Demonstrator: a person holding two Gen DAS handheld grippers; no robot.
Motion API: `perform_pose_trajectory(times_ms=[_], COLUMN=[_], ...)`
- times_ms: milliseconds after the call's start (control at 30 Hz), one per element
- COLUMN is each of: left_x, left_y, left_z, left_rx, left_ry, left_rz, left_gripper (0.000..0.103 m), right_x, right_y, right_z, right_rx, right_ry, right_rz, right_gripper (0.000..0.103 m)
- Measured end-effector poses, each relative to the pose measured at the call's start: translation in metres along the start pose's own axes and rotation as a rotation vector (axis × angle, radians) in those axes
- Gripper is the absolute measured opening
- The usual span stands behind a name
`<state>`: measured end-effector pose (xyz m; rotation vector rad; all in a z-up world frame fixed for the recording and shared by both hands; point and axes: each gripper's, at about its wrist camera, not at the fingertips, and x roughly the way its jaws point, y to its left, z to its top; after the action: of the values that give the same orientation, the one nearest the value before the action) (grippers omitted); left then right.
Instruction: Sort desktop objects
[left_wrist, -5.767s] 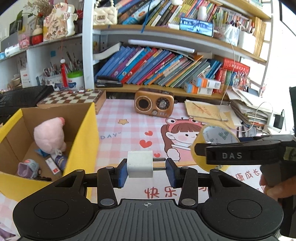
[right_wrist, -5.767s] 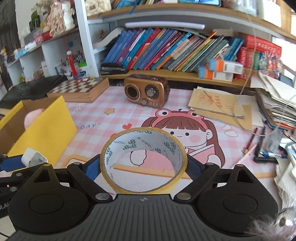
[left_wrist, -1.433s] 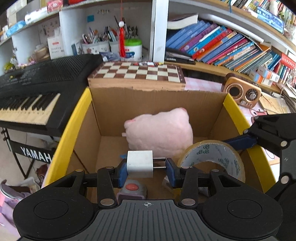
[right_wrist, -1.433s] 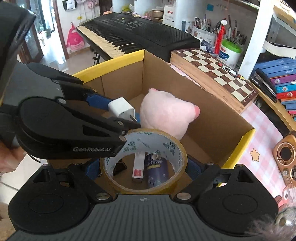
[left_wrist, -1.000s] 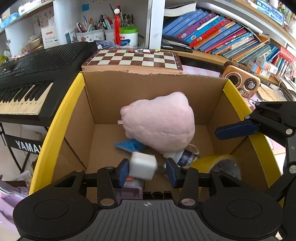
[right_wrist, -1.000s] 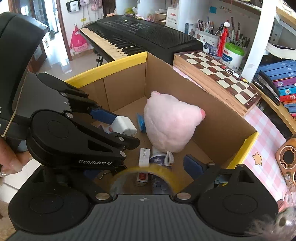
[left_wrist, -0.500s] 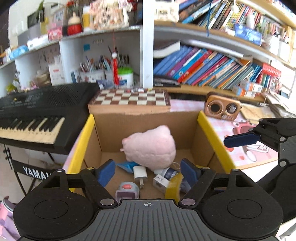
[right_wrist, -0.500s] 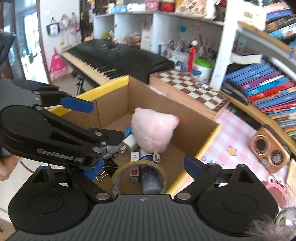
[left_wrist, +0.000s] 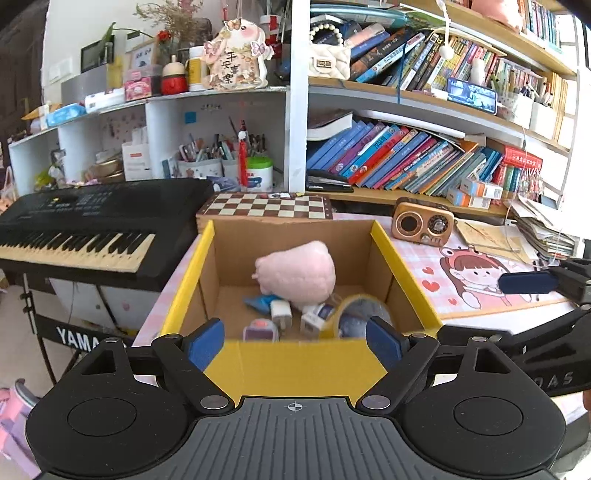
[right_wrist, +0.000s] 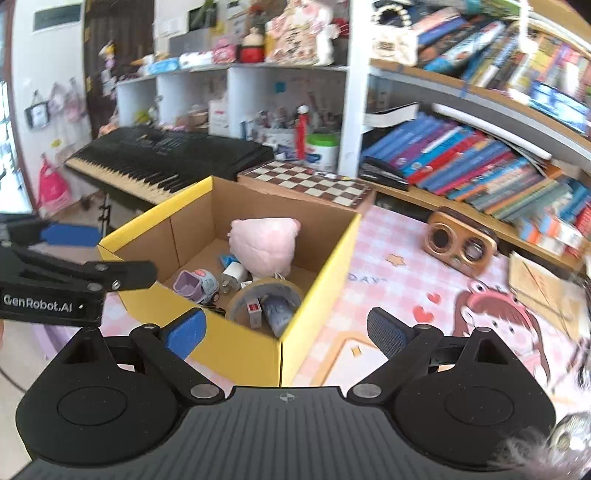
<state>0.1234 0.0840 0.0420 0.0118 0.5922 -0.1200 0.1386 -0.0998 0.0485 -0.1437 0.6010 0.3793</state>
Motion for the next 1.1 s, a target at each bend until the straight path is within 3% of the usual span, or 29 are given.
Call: perform_pose_trajectory(times_ms=[100,433,667,1100], left_x=[-0.015,-0.045,-0.052,-0.058], left_y=[-0.002,-0.018,-0.037,-0.056], left_z=[-0.01,-0.041,-0.055,-0.079], left_rx=[-0.006,-0.011,0.022,0.022], left_ry=[-0.013,-0.041,-0.009,0.036], left_rz=[0.003,0.008,0.007,0.045], left_gripper=[0.091,0.093,0.096,0.1], right_x=[-0.016,-0.058,-0.085,-0.1], right_y=[0.004,0.012,0.014,0.007], right_z=[-0.011,-0.058,-0.086,-0.127], right_rx=[0.028,0.11,0.184,0.236], right_ry=[-0.026,-0.051,-0.066,-0.014], right_rz=[-0.035,-0.154,-0.249,-0.34], right_gripper=[0.095,0.095,0.095,0.096])
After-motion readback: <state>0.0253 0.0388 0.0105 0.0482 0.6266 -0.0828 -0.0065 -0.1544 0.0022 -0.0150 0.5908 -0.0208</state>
